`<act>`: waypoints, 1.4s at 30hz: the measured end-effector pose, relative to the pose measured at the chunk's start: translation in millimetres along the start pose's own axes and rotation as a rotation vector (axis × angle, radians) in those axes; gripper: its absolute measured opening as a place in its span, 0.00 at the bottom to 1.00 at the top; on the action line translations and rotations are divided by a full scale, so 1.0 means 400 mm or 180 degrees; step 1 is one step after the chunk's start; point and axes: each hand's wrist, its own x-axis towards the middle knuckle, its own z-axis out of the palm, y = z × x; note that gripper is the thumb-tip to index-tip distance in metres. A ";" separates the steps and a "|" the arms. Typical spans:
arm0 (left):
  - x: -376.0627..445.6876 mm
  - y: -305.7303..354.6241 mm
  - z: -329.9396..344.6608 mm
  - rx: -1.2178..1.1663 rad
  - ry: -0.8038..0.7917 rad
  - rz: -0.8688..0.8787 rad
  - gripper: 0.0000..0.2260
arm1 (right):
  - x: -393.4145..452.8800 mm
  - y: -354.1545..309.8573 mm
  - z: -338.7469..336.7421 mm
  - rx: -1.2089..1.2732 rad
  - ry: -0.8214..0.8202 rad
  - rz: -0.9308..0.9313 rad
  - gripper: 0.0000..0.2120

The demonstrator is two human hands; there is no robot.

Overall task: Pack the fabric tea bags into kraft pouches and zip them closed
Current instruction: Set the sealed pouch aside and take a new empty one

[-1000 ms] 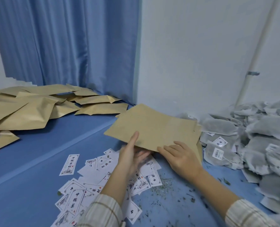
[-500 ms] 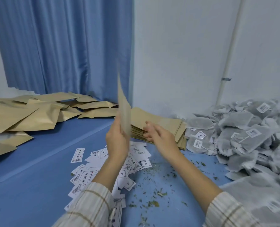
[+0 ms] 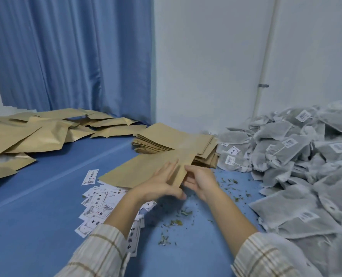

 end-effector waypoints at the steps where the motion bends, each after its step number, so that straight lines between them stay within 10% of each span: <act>1: 0.009 0.009 0.019 -0.0586 0.0151 0.0091 0.43 | 0.000 0.012 -0.011 0.0038 -0.0022 0.0086 0.05; 3: 0.035 0.025 0.056 -0.1107 0.0982 0.0047 0.26 | -0.002 0.032 -0.028 0.0252 -0.0107 0.0189 0.04; 6: 0.079 0.030 0.108 0.0013 0.2007 -0.0328 0.21 | 0.001 0.055 -0.039 0.0342 0.0024 0.0101 0.06; 14: 0.107 0.035 0.140 -0.0207 0.2814 -0.0507 0.09 | -0.003 0.077 -0.047 0.0016 0.0233 -0.0067 0.06; 25: 0.103 -0.010 0.147 -0.0252 0.2707 -0.0003 0.20 | 0.008 0.099 -0.087 0.0339 -0.0485 0.0161 0.04; 33: 0.101 -0.004 0.178 0.0813 0.2248 -0.0034 0.14 | -0.005 0.103 -0.063 -0.2933 0.0583 -0.1498 0.07; 42: 0.106 -0.014 0.188 0.0717 0.2988 -0.0203 0.14 | 0.006 0.110 -0.080 -0.2783 0.1221 -0.1485 0.08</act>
